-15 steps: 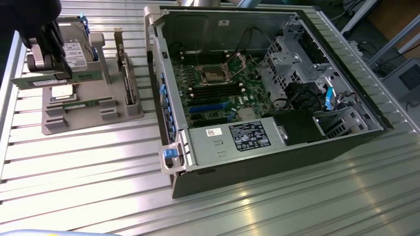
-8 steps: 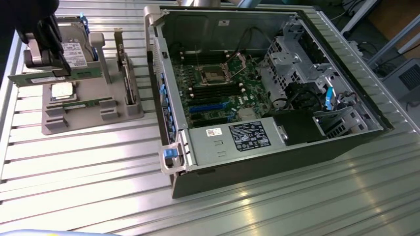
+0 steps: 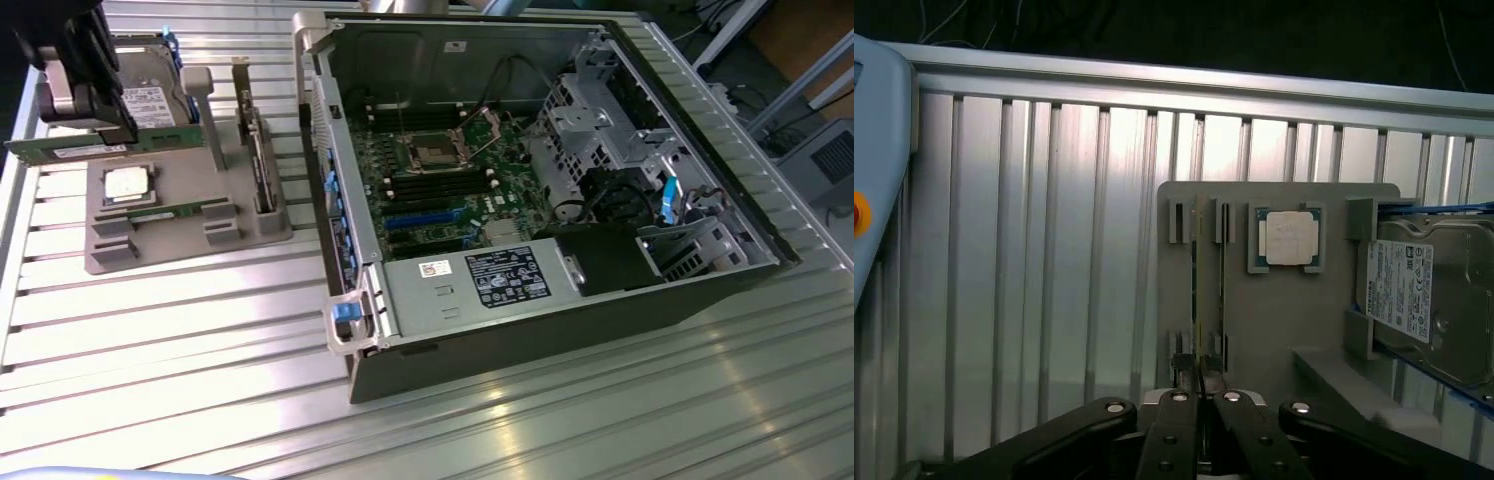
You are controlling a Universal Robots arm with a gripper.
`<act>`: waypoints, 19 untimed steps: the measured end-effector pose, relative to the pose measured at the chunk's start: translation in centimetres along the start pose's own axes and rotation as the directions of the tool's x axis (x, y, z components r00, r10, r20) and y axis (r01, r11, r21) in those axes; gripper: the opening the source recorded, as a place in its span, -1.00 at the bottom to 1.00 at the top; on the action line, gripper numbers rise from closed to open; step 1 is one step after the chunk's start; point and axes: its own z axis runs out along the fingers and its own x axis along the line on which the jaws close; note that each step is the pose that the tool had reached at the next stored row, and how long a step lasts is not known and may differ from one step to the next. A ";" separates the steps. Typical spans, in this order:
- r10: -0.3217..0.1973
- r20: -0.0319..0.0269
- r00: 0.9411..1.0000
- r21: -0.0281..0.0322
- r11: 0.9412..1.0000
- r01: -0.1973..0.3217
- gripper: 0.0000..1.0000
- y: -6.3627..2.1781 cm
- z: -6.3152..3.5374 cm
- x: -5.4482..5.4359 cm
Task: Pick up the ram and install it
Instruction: 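Pick up the ram and move it above insertion slot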
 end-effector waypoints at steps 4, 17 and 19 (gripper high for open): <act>0.000 0.000 1.000 0.000 1.000 0.000 -0.76 0.00 -0.42 0.0; 0.000 0.000 1.000 0.000 1.000 0.000 -0.76 0.00 -1.81 -0.1; 0.000 0.000 1.000 0.000 1.000 0.000 -0.76 0.00 -1.98 -0.1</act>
